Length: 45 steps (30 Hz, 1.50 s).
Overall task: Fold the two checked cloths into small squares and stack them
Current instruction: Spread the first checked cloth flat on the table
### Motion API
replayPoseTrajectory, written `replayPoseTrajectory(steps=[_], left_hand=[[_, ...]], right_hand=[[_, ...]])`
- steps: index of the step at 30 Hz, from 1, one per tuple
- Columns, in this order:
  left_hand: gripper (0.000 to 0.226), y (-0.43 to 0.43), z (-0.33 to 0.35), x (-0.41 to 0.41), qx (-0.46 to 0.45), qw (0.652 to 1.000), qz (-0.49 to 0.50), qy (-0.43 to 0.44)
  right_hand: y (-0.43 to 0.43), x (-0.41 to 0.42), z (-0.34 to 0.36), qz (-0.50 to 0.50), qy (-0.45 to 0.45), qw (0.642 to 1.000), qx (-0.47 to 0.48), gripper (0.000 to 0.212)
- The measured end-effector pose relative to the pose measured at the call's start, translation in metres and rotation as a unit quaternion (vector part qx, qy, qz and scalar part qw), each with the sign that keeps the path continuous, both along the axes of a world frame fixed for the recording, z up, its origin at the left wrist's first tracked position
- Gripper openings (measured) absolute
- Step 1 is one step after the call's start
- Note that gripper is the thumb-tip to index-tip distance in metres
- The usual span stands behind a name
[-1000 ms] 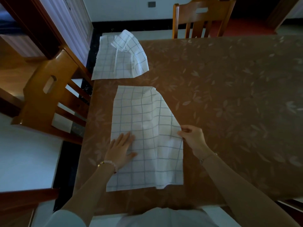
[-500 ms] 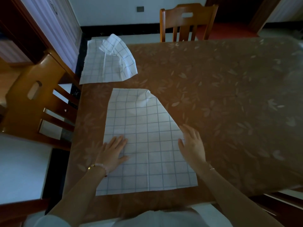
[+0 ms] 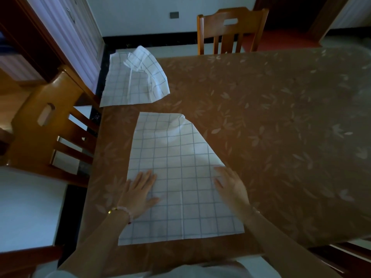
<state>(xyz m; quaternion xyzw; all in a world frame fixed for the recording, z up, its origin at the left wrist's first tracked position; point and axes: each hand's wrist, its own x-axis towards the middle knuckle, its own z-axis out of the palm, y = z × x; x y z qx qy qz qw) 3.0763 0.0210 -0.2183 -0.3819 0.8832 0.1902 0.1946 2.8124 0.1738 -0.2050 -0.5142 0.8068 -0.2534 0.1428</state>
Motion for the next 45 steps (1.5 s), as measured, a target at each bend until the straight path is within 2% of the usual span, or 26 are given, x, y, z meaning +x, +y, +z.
replayPoseTrajectory(steps=[4, 7, 10, 12, 14, 19, 23, 26, 29, 32, 33, 34, 35, 37, 38, 39, 40, 41, 45], left_hand=[[0.101, 0.005, -0.001, -0.004, -0.008, 1.000, -0.005, 0.008], [0.103, 0.014, -0.005, -0.009, -0.012, 1.000, 0.018, 0.007], [0.090, 0.028, -0.018, -0.015, -0.076, 0.996, 0.050, -0.010], [0.075, 0.037, -0.025, -0.018, -0.074, 0.995, 0.061, 0.008], [0.071, 0.041, -0.030, -0.019, -0.078, 0.995, 0.049, 0.036], [0.073, 0.042, -0.039, -0.016, -0.128, 0.991, 0.031, 0.032], [0.074, 0.040, -0.039, -0.015, -0.123, 0.991, 0.036, 0.040], [0.074, 0.038, -0.039, -0.014, -0.117, 0.991, 0.039, 0.049], [0.070, 0.037, -0.036, -0.016, -0.115, 0.989, 0.043, 0.077], [0.067, 0.037, -0.020, -0.021, -0.078, 0.985, 0.099, 0.115], [0.066, 0.035, -0.011, -0.025, -0.047, 0.973, 0.146, 0.172], [0.061, 0.034, 0.000, -0.029, -0.015, 0.940, 0.227, 0.252], [0.053, 0.032, 0.017, -0.034, 0.070, 0.891, 0.314, 0.321], [0.047, 0.029, 0.050, -0.045, 0.228, 0.749, 0.430, 0.449], [0.047, 0.028, 0.059, -0.049, 0.275, 0.681, 0.457, 0.501], [0.046, 0.027, 0.067, -0.053, 0.312, 0.621, 0.473, 0.542], [0.048, 0.028, 0.071, -0.057, 0.334, 0.578, 0.485, 0.565], [0.047, 0.030, 0.075, -0.061, 0.347, 0.552, 0.495, 0.575], [0.025, 0.043, 0.074, -0.070, 0.320, 0.500, 0.549, 0.589]], right_hand=[[-0.038, -0.019, 0.008, -0.066, -0.022, 0.998, 0.004, 0.047], [-0.071, -0.027, 0.009, -0.079, -0.061, 0.995, 0.022, 0.052], [-0.097, -0.032, 0.012, -0.091, -0.102, 0.990, 0.028, 0.041], [-0.112, -0.034, 0.018, -0.113, -0.153, 0.981, 0.025, 0.028], [-0.125, -0.039, 0.017, -0.126, -0.178, 0.975, 0.031, 0.022], [-0.153, -0.050, 0.017, -0.117, -0.215, 0.967, 0.072, 0.031], [-0.169, -0.053, 0.016, -0.114, -0.184, 0.974, 0.066, 0.013], [-0.168, -0.050, 0.019, -0.092, -0.145, 0.985, 0.017, 0.011], [-0.156, -0.038, 0.027, -0.019, -0.041, 0.993, -0.107, 0.008], [-0.138, -0.018, 0.038, 0.043, 0.091, 0.968, -0.231, 0.009], [-0.132, -0.010, 0.043, 0.065, 0.120, 0.956, -0.261, 0.010], [-0.125, 0.000, 0.046, 0.090, 0.141, 0.944, -0.284, 0.011], [-0.118, 0.009, 0.049, 0.115, 0.153, 0.934, -0.301, 0.013], [-0.102, 0.028, 0.049, 0.157, 0.164, 0.921, -0.318, 0.016], [-0.094, 0.036, 0.046, 0.173, 0.164, 0.918, -0.318, 0.015], [-0.086, 0.043, 0.041, 0.185, 0.162, 0.917, -0.315, 0.014], [-0.079, 0.048, 0.035, 0.192, 0.160, 0.917, -0.310, 0.012], [-0.072, 0.053, 0.030, 0.194, 0.160, 0.919, -0.303, 0.011], [-0.053, 0.065, 0.019, 0.211, 0.131, 0.933, -0.261, 0.013]])
